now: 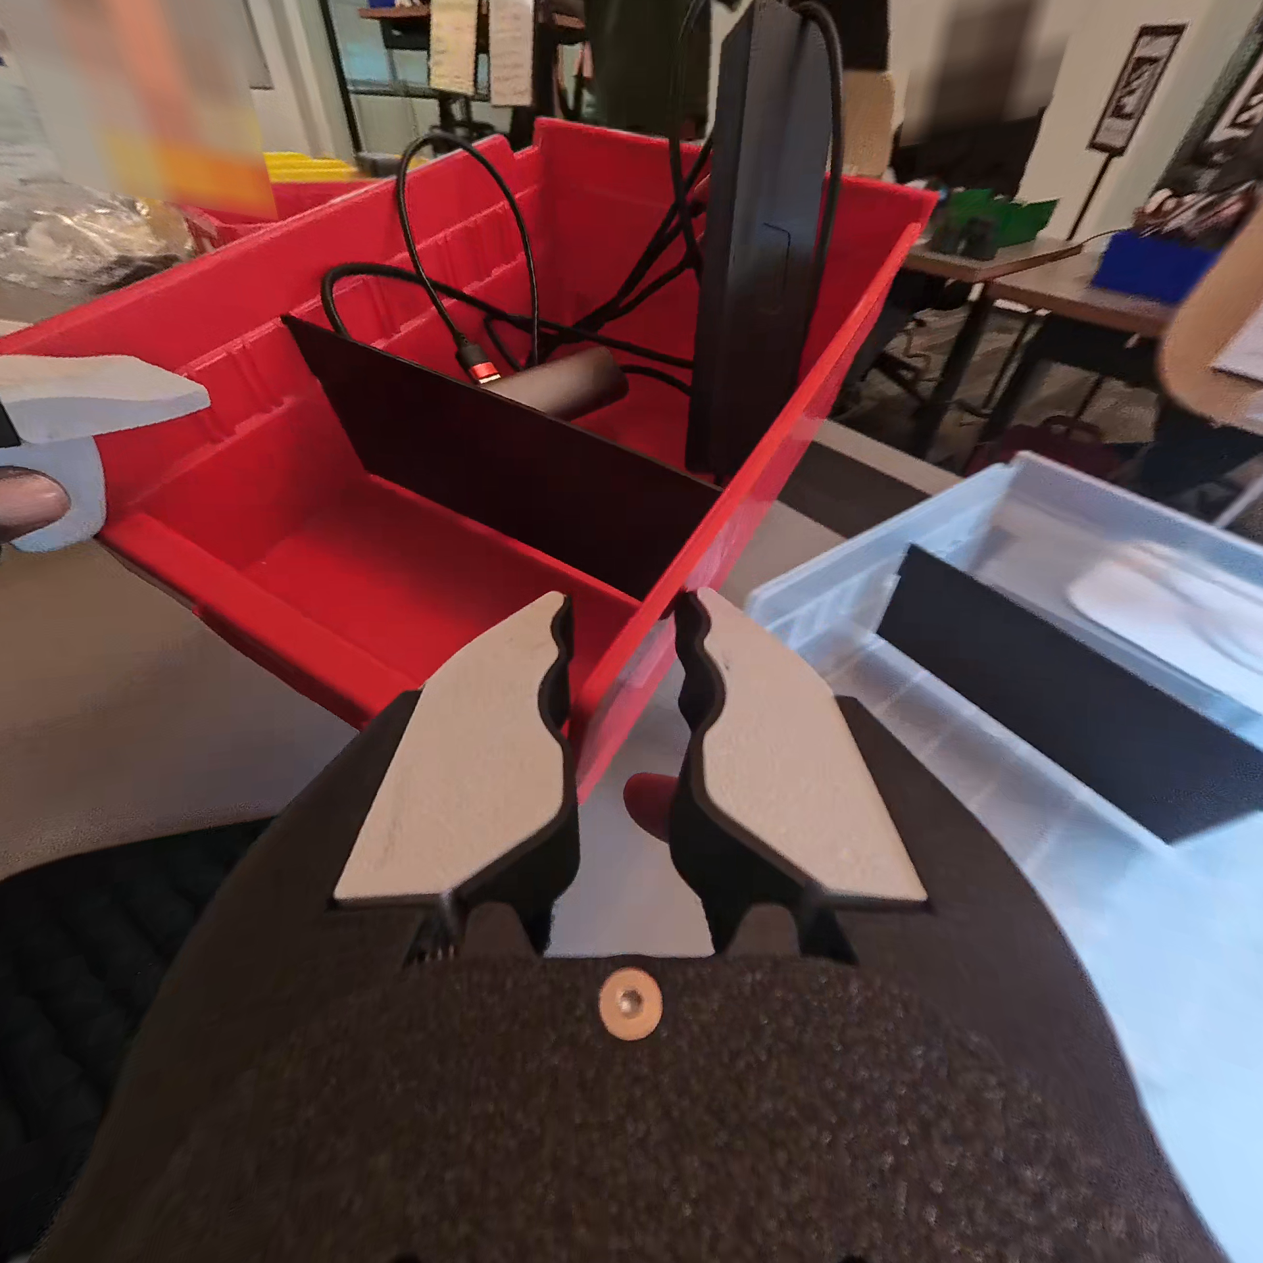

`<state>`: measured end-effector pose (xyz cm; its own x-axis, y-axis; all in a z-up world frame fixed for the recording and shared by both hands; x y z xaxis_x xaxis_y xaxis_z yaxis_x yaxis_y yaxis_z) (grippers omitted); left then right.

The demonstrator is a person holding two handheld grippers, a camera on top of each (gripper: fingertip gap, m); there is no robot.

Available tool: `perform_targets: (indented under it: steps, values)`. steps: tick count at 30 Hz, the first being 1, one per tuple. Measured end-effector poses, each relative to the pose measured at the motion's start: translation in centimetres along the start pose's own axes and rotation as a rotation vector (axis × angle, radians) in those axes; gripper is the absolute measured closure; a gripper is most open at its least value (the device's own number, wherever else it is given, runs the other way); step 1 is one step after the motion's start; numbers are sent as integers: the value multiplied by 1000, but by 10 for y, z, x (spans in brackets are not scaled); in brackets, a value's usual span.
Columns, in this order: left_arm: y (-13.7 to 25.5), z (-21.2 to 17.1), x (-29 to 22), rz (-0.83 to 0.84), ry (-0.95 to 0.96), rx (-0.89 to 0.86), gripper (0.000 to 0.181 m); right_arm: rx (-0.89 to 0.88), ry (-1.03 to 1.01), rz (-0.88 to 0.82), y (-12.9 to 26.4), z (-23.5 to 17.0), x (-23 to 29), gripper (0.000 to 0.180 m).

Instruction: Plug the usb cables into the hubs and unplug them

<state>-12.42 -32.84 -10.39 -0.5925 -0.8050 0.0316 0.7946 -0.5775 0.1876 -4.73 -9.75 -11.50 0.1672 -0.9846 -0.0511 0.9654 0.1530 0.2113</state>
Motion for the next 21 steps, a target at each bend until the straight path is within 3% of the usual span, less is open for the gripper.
perform_targets:
  steps: [7, 15, 21]
  values:
    - [-37, -47, 33, 20, 46, 111, 171, 113, -38, 0, -56, -38, 8, 152]
    - [-71, -75, 26, -32, 29, 233, 168, 173, -66, -53, -72, -67, -8, 152]
    - [-70, -70, 26, -64, 43, 200, 139, 151, -16, -34, -60, -64, -4, 140]
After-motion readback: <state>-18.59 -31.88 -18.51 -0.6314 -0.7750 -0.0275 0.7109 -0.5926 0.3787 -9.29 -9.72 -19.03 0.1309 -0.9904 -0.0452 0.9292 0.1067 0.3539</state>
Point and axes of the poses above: each gripper's, where its closed fingertips meet, y back along the fingers, z out of its top, x = y × z across the jaws, the point moved 9 cm from there along y, back along the fingers
